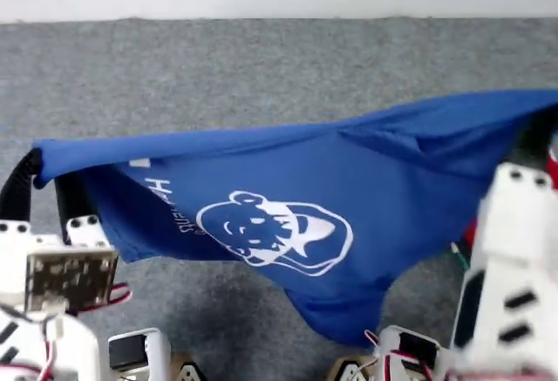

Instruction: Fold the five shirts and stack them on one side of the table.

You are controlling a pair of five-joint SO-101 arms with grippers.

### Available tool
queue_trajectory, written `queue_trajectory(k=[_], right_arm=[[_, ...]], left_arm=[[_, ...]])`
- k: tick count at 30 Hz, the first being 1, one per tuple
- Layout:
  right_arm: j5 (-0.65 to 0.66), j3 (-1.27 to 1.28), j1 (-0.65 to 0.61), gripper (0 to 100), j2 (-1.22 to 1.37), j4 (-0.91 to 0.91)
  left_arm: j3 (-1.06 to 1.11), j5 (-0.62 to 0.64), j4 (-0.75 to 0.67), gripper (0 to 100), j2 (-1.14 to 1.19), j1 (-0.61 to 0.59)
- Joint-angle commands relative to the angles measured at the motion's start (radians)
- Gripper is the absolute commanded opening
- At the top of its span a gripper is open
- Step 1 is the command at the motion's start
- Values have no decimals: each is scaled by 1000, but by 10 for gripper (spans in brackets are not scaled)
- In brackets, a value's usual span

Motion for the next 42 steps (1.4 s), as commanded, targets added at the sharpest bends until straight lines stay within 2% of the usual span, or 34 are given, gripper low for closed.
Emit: queue_trajectory(k=[1, 6, 10, 14, 18, 23, 32, 35, 38, 42], right_arm=[[-3, 137, -67, 10, 62, -101], [-11, 359, -125, 10, 85, -292], [-11, 439, -147, 10, 213, -443], [-6, 334, -186, 10, 426, -504], [-5, 132, -239, 10, 693, -518], [-3, -192, -286, 10, 1095, -521], [-3, -1011, -306, 9, 1712, -509], [-2, -1126, -329, 9, 1816, -479], [46, -1131, -363, 9, 1868, -417], [100, -1140, -403, 9, 1874, -246]], left_arm=[[99, 0, -118, 13, 6, 0], [309, 0, -302, 13, 8, 0], [410, 2, -440, 13, 60, 0], [367, 3, -555, 13, 250, 0], [220, 5, -626, 13, 555, 2], [-8, 5, -631, 13, 968, 2], [-453, 5, -608, 13, 1576, 3], [-533, 5, -523, 13, 1679, 9], [-575, 3, -425, 13, 1731, 25], [-585, 0, -325, 13, 1761, 48]])
